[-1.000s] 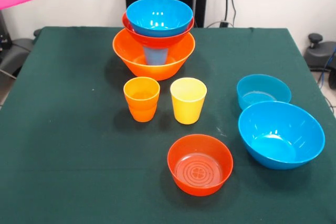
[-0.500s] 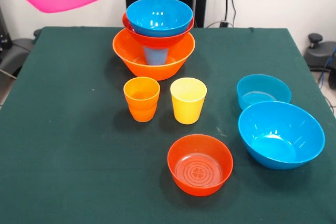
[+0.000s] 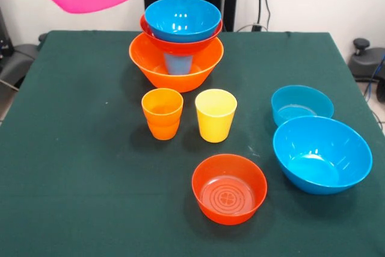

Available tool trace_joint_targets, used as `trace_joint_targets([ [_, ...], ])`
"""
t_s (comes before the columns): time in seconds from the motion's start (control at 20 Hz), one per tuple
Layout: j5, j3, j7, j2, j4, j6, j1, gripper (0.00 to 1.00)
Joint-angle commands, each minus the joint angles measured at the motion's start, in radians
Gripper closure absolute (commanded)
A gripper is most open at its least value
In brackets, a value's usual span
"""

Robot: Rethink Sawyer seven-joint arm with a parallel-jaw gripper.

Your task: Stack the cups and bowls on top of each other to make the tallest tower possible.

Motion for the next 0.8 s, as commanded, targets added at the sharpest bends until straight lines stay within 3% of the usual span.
trace_joint_targets([
  [0.05,-0.104,-0.211,0.190,-0.001,0.055,-0.070,0.123,1.00],
  [0.2,-0.131,-0.345,0.171,0.023,0.046,-0.101,0.211,1.00],
  [0.45,-0.157,-0.505,0.150,0.054,0.026,-0.145,0.328,1.00],
  [0.8,-0.153,-0.656,0.150,0.100,-0.008,-0.190,0.451,1.00],
])
